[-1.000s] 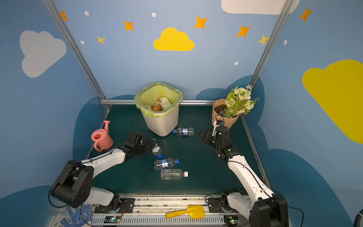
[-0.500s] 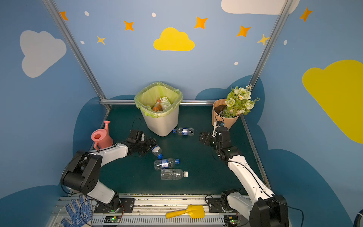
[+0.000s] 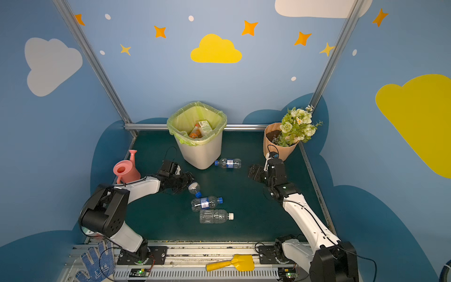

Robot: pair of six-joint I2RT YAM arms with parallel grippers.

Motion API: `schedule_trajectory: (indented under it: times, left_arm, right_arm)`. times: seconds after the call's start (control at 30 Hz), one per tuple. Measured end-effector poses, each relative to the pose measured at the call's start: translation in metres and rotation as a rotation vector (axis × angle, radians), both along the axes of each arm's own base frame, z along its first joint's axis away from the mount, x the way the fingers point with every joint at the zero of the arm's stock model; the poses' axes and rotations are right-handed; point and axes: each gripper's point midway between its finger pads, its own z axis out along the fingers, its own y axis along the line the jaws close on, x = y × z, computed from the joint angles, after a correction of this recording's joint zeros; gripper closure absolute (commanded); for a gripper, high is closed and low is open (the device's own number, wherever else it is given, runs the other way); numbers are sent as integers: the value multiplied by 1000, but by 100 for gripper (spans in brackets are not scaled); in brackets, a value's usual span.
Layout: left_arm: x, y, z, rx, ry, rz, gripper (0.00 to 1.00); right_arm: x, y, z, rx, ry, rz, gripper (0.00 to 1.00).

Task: Throw the plastic bottles in the bin
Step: 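Close the left gripper on the blue-labelled bottle and lift it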

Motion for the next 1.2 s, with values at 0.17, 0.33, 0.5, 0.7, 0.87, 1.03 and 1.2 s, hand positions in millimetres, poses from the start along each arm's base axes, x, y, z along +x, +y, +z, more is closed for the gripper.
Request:
schedule_trajectory:
  times: [0.17, 0.33, 0.5, 0.7, 0.87, 1.03, 1.2]
  left_arm:
    - [5, -3, 0, -29, -9, -7, 23]
    - [11, -9, -2, -70, -12, -17, 36]
    - [10, -9, -4, -80, -12, -17, 45]
    - [2, -5, -1, -69, -15, -9, 48]
    - [-2, 2, 16, -56, -65, 9, 48]
    - [-3, 14, 58, -32, -192, 43, 48]
    - [-8, 35, 131, 19, -418, 98, 47]
  right_arm:
    - [0, -1, 0, 1, 0, -4, 6]
    - [1, -2, 0, 2, 1, -7, 6]
    - [1, -2, 0, 2, 2, -7, 6]
    - [1, -2, 0, 3, 2, -8, 6]
    - [1, -2, 0, 3, 2, -8, 6]
    - [1, -2, -1, 7, 5, -12, 6]
    - [3, -1, -4, 19, 16, -10, 6]
